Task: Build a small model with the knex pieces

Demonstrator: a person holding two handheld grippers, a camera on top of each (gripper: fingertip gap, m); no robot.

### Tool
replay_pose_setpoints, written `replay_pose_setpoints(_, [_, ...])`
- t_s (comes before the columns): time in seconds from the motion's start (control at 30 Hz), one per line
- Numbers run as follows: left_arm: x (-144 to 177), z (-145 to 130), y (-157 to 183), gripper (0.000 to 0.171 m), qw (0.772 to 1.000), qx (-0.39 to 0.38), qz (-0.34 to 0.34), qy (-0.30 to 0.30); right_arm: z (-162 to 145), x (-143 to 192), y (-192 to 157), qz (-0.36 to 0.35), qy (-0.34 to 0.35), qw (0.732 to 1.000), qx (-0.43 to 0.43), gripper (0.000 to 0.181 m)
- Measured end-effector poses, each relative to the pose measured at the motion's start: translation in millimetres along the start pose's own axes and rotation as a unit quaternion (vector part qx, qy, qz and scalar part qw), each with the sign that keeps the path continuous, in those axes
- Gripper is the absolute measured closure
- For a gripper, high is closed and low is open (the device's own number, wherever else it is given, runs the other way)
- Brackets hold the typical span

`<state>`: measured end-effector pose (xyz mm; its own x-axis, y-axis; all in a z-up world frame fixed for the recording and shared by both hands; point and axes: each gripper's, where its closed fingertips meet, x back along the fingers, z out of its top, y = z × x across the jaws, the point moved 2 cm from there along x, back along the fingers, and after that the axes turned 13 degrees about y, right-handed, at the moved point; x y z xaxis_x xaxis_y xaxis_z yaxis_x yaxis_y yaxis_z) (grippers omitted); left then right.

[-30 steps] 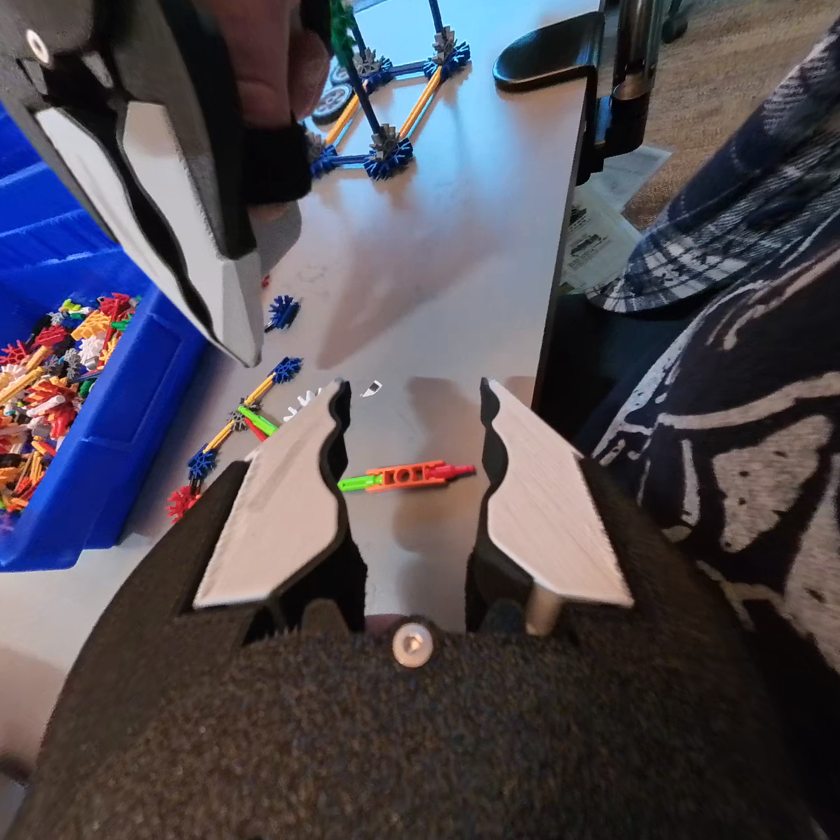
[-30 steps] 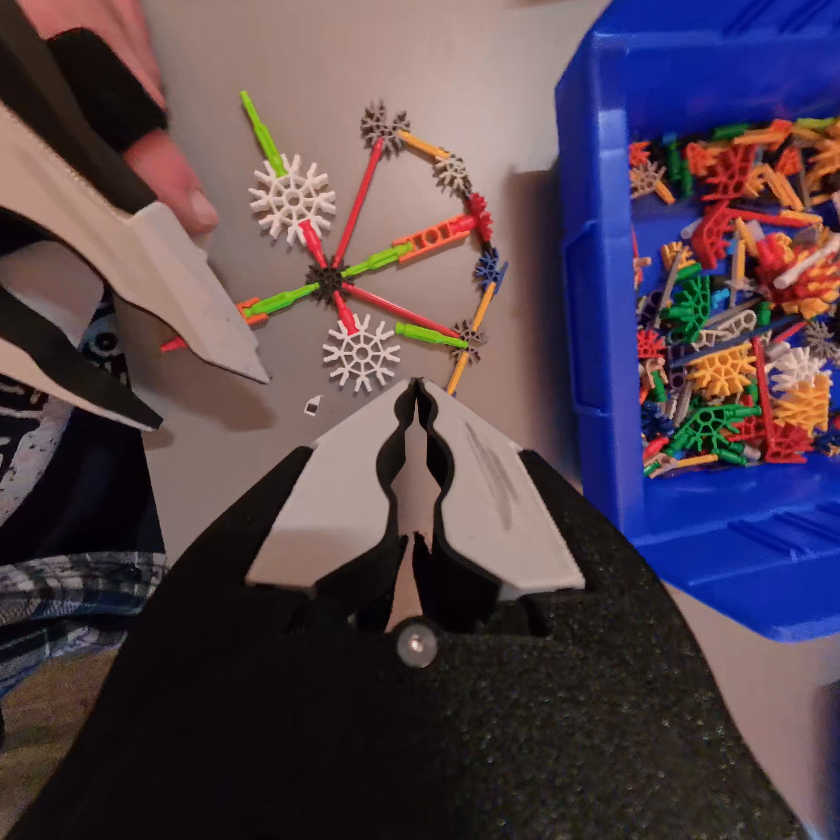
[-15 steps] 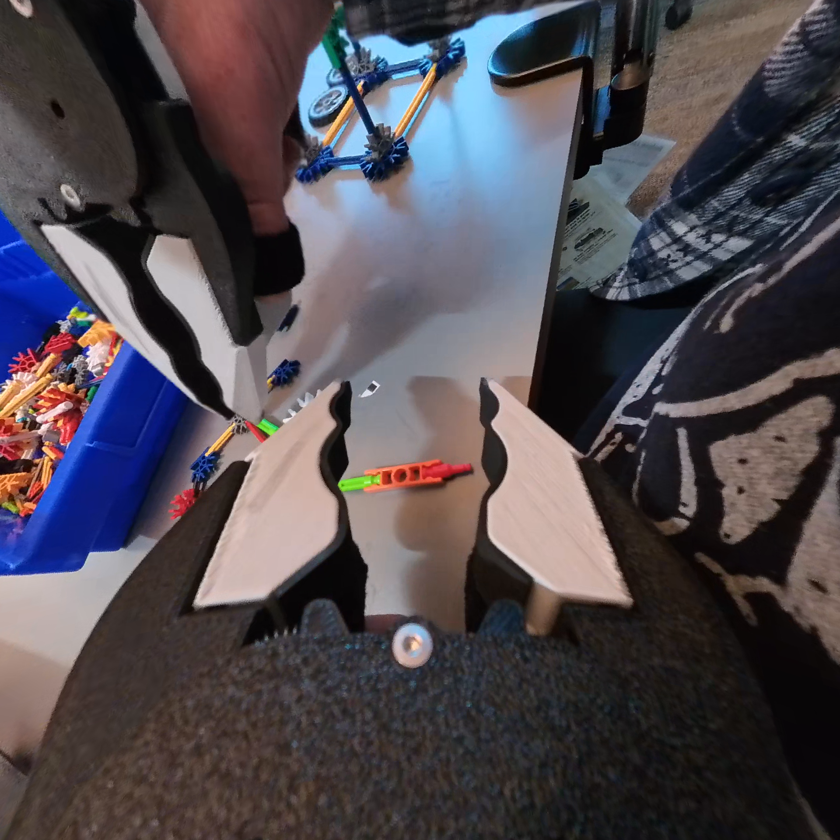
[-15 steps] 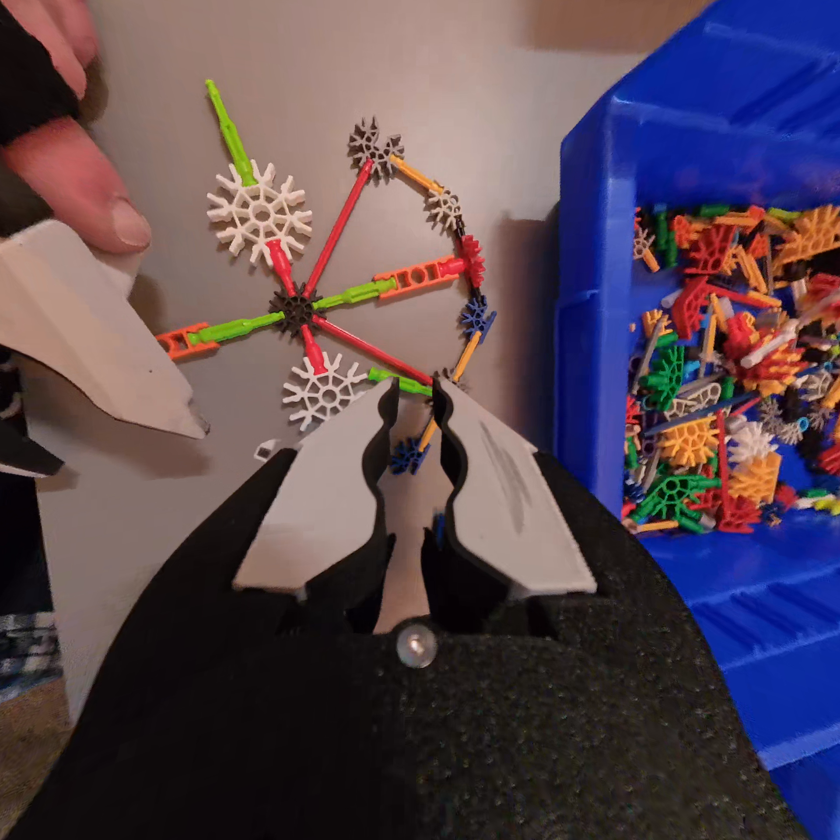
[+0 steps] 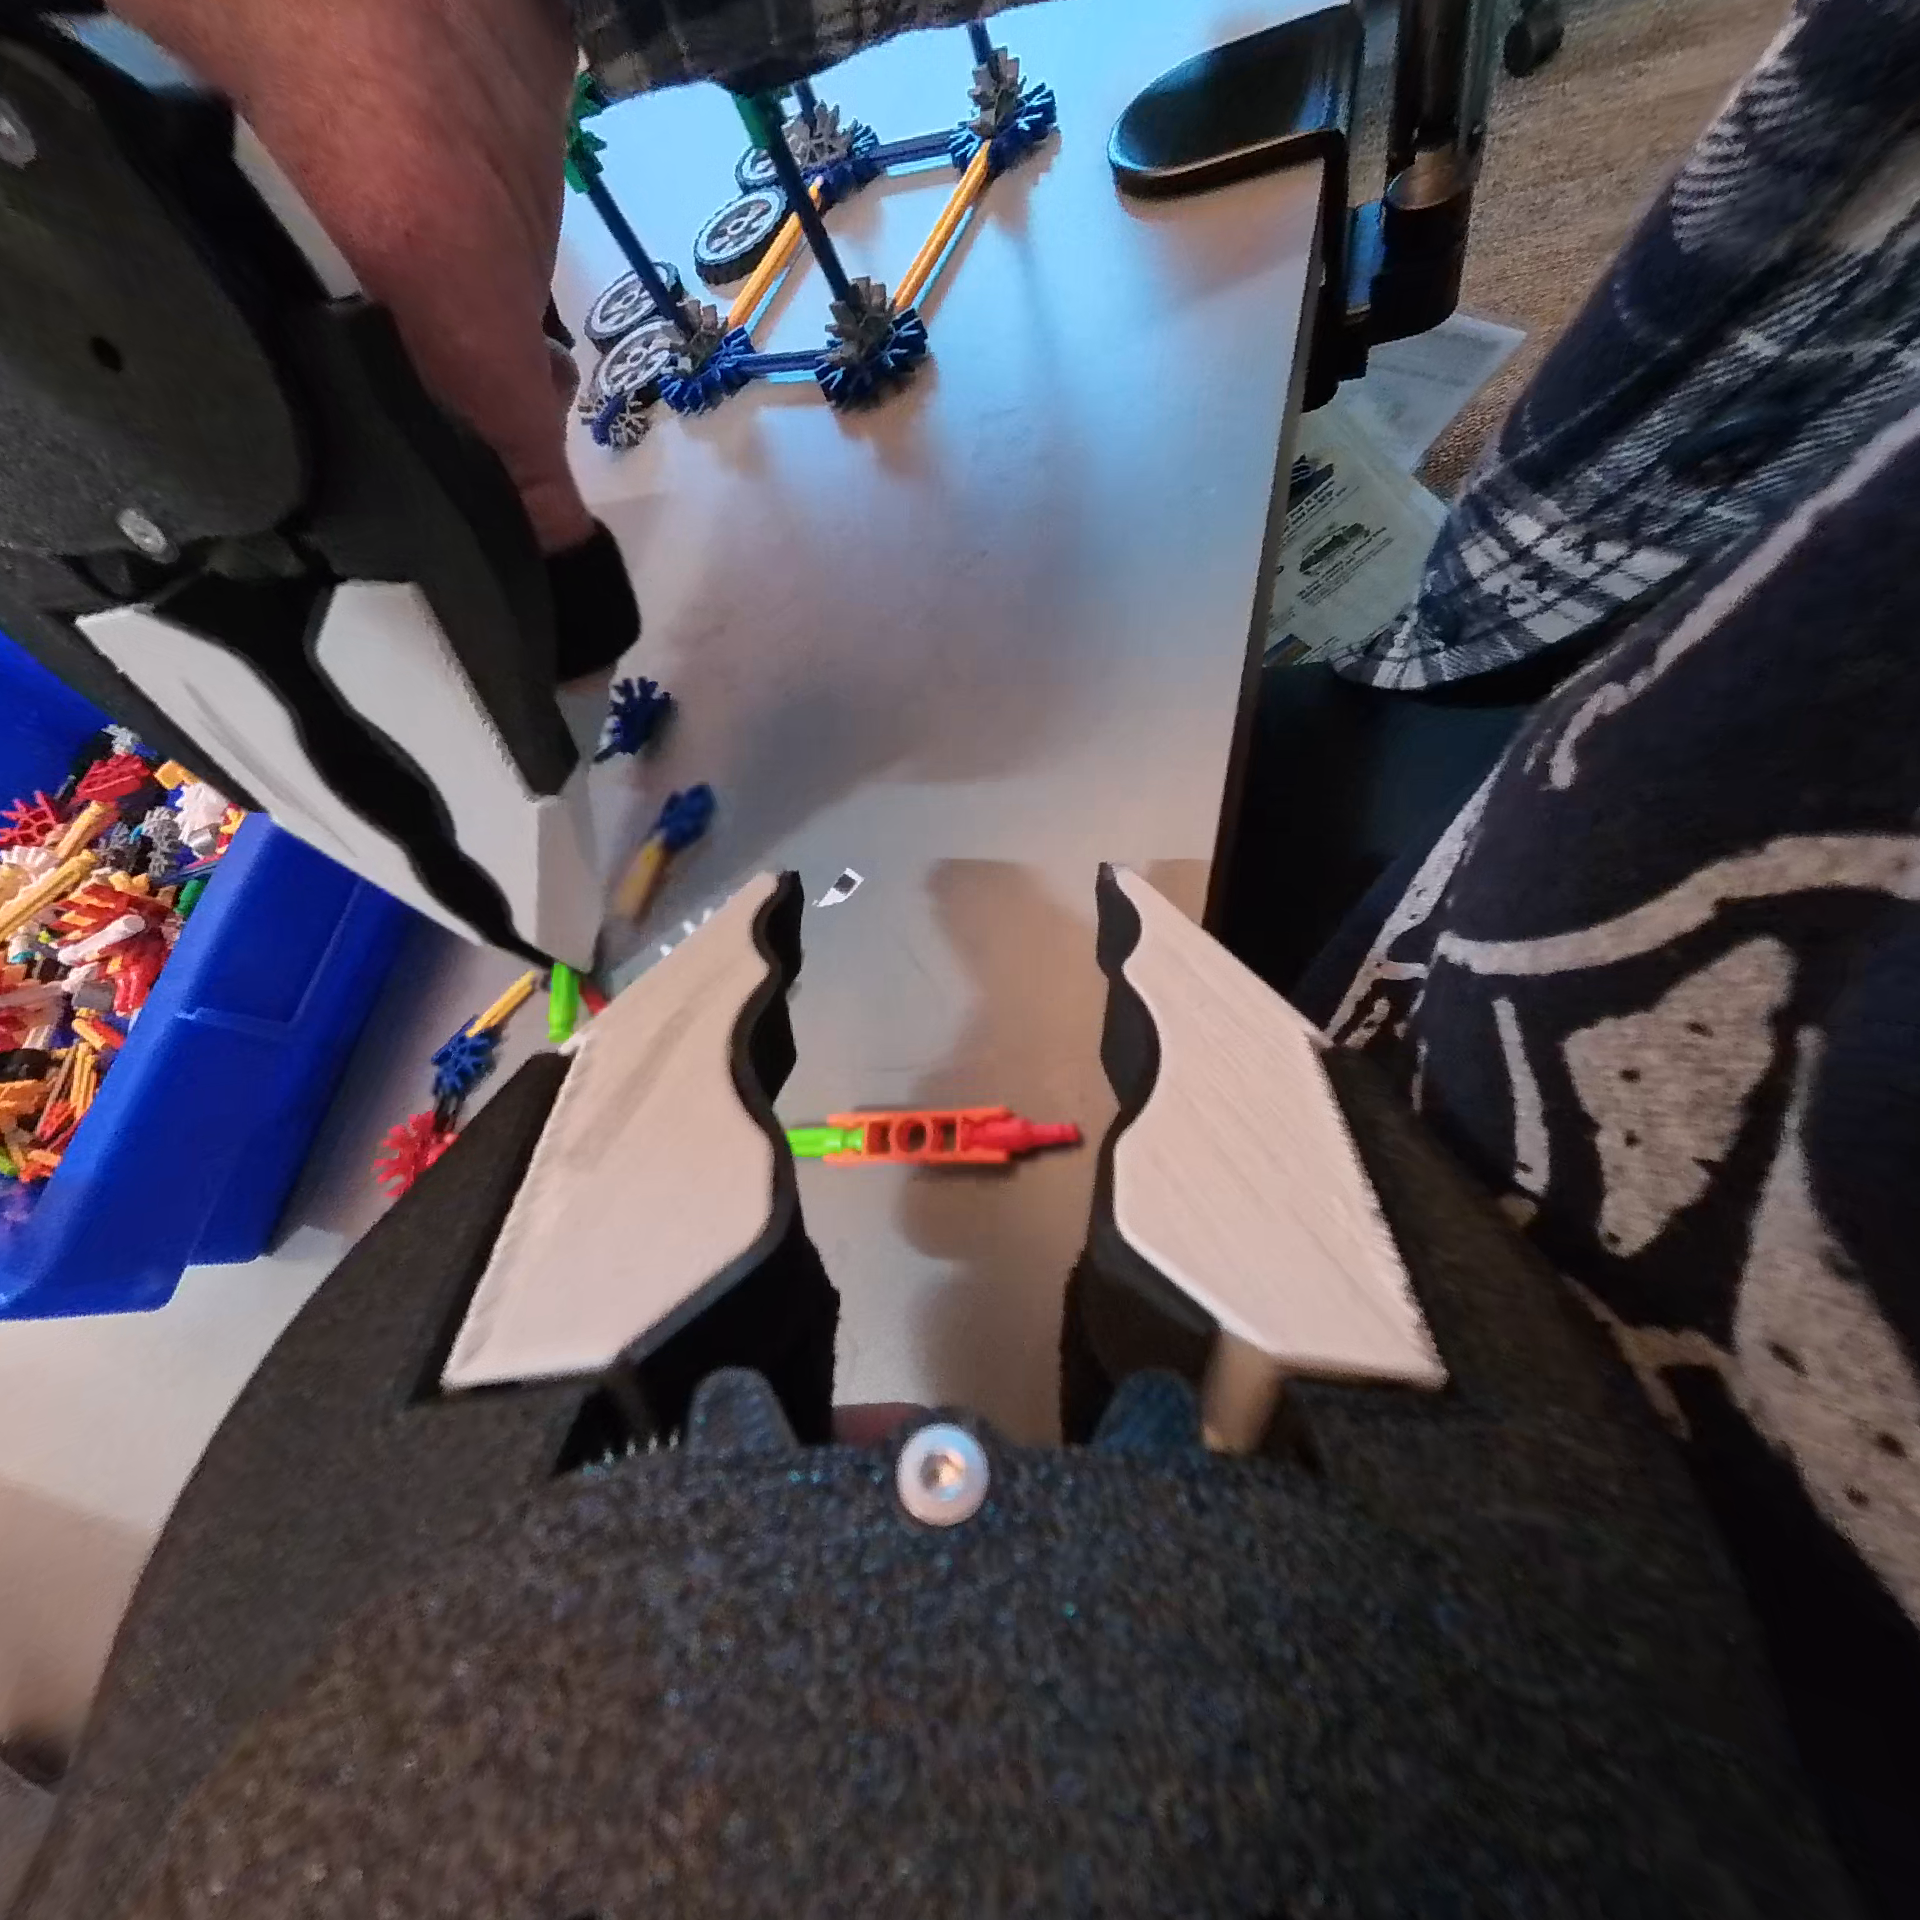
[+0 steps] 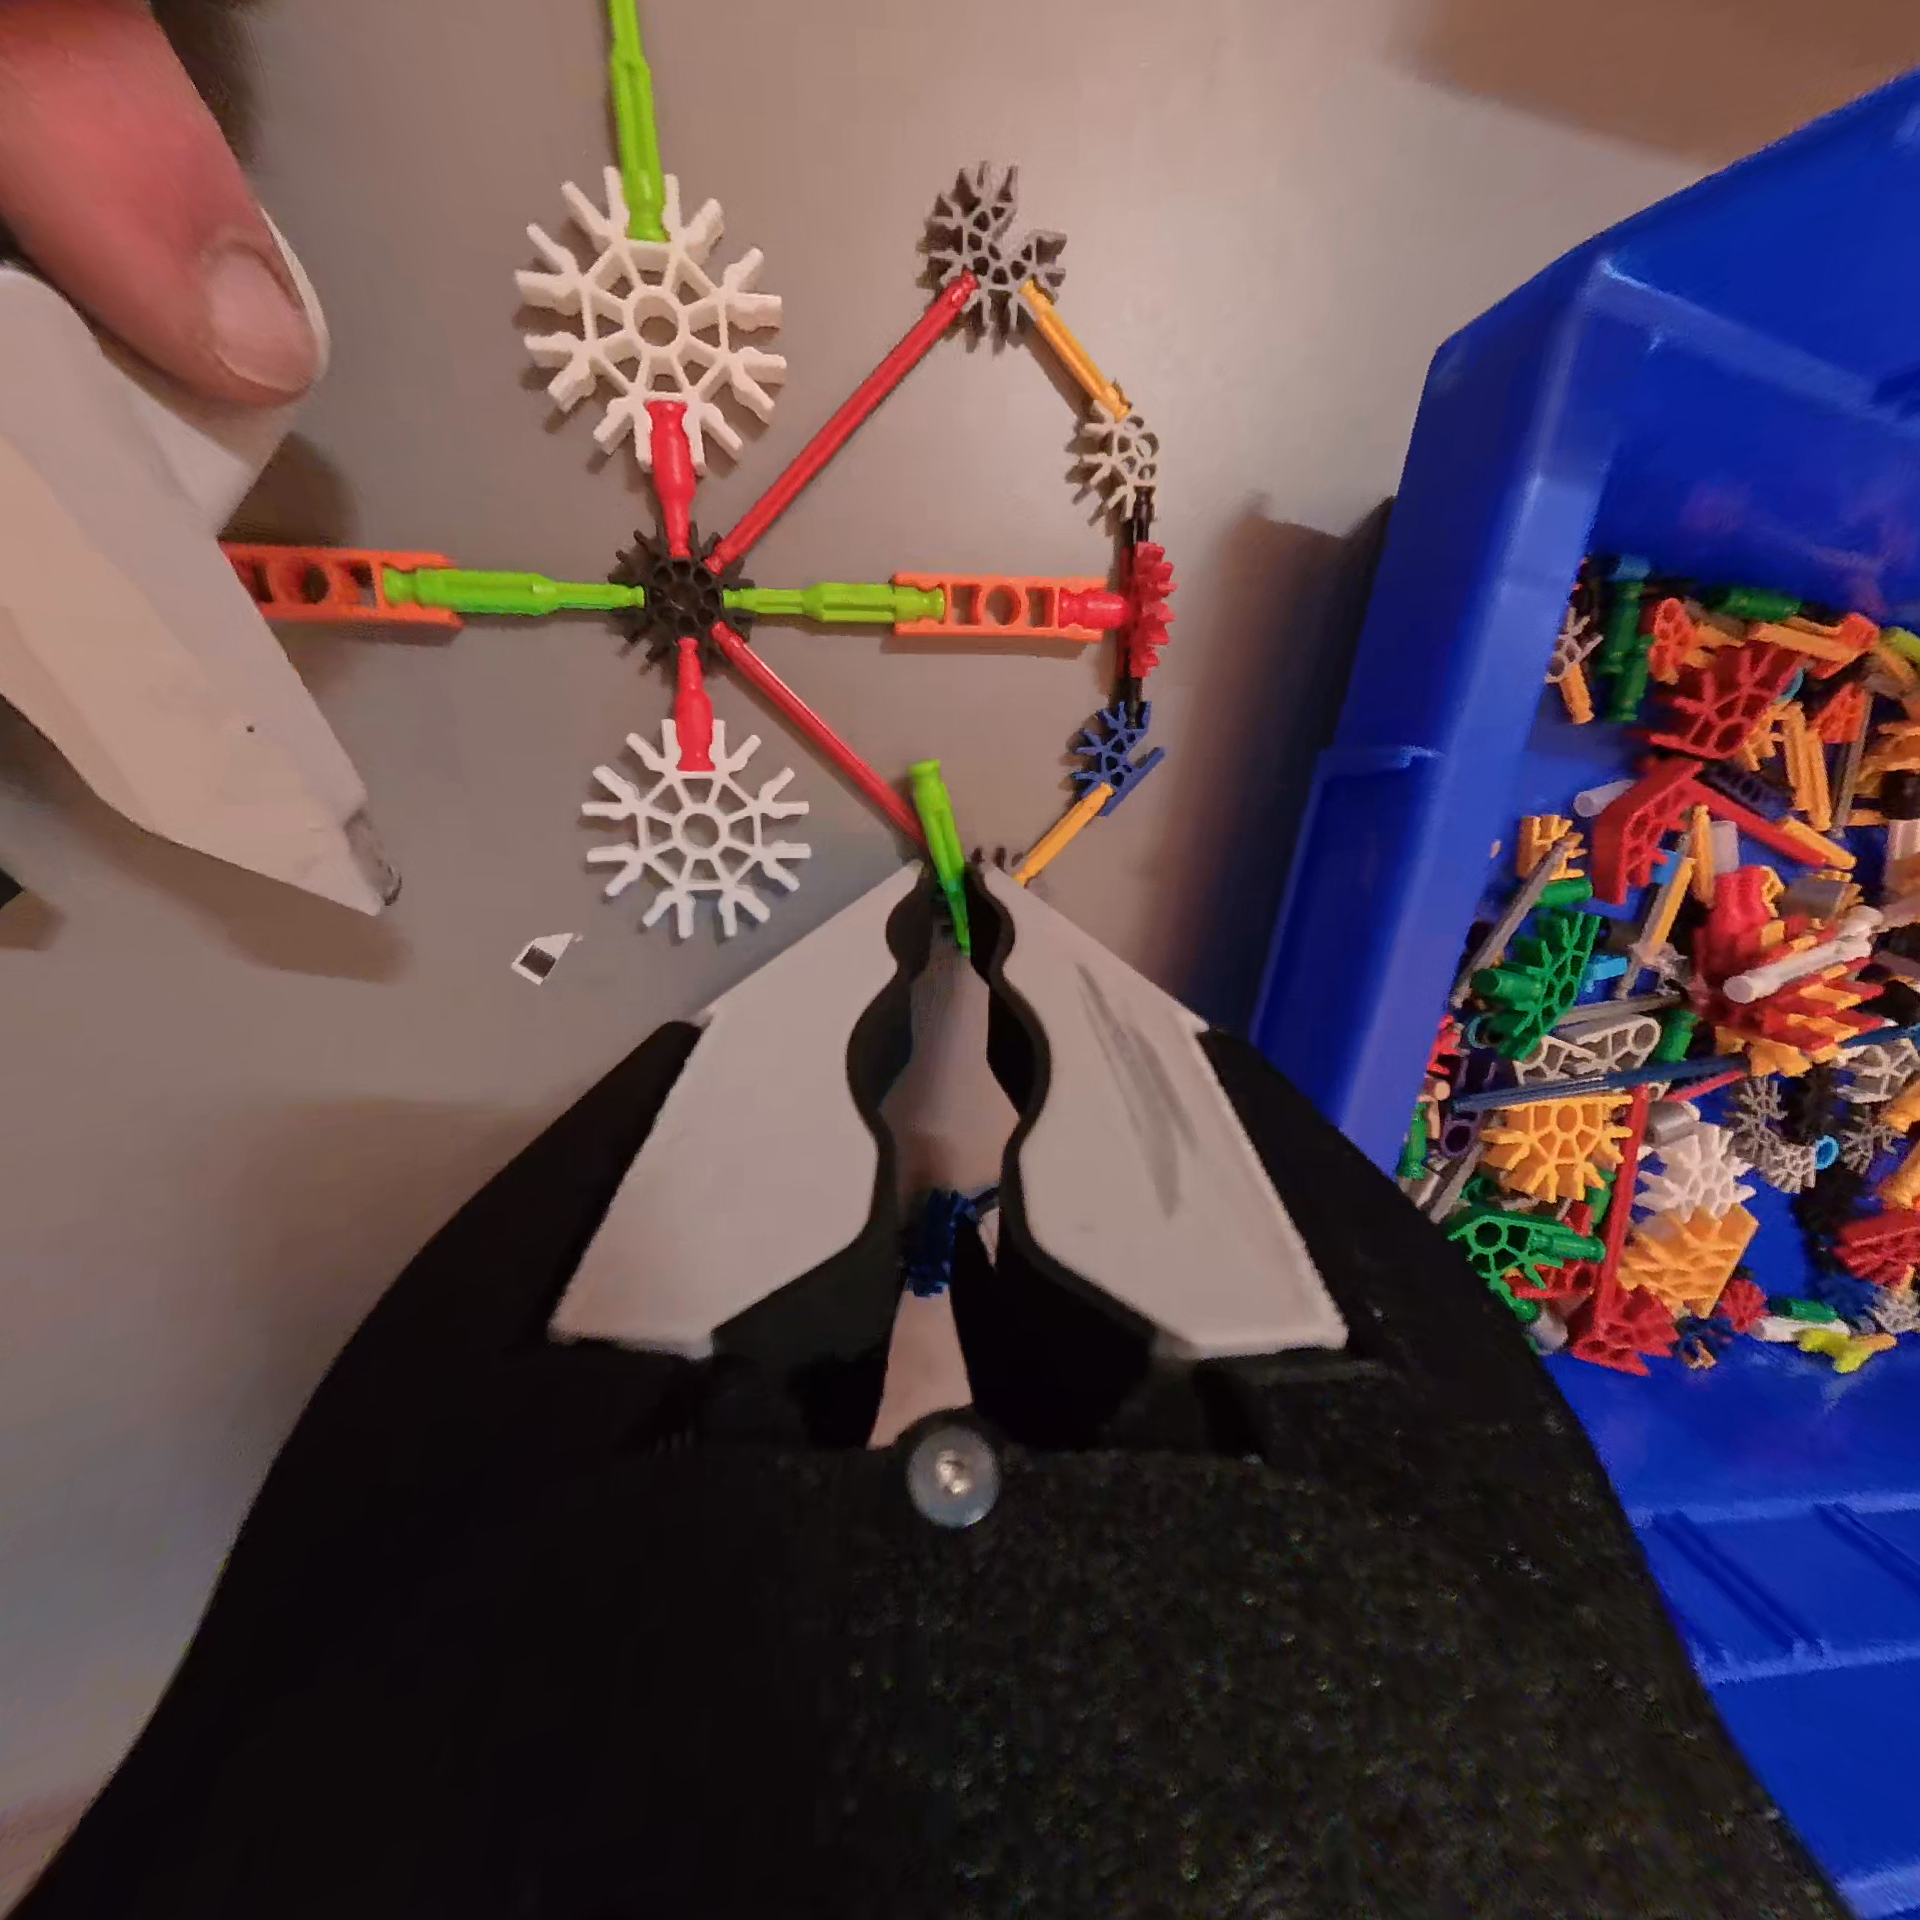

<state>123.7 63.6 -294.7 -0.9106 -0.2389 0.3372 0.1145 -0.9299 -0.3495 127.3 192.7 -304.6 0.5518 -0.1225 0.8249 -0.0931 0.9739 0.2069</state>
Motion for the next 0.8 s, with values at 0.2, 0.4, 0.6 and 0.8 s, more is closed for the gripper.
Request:
replay_pose_setpoints(0.2, [0,-1,-2,0.115,1.000,0.002,-0.002,-0.002,0,4,0,0.000,0.005,1.000,-0.007,0.176])
replay_pose_setpoints(0.4, [0,-3,-4,0.115,1.000,0.000,-0.002,-0.005,6,25,-1,-0.012,0.023,0.999,-0.033,0.176])
replay_pose_setpoints(0.6, [1,-4,-6,0.115,1.000,-0.003,0.002,-0.007,-3,45,-22,-0.013,0.020,0.995,-0.094,0.176])
replay_pose_setpoints(0.8, [1,-7,-6,0.115,1.000,-0.013,0.000,-0.014,-12,40,-37,-0.020,0.006,0.992,-0.127,0.177])
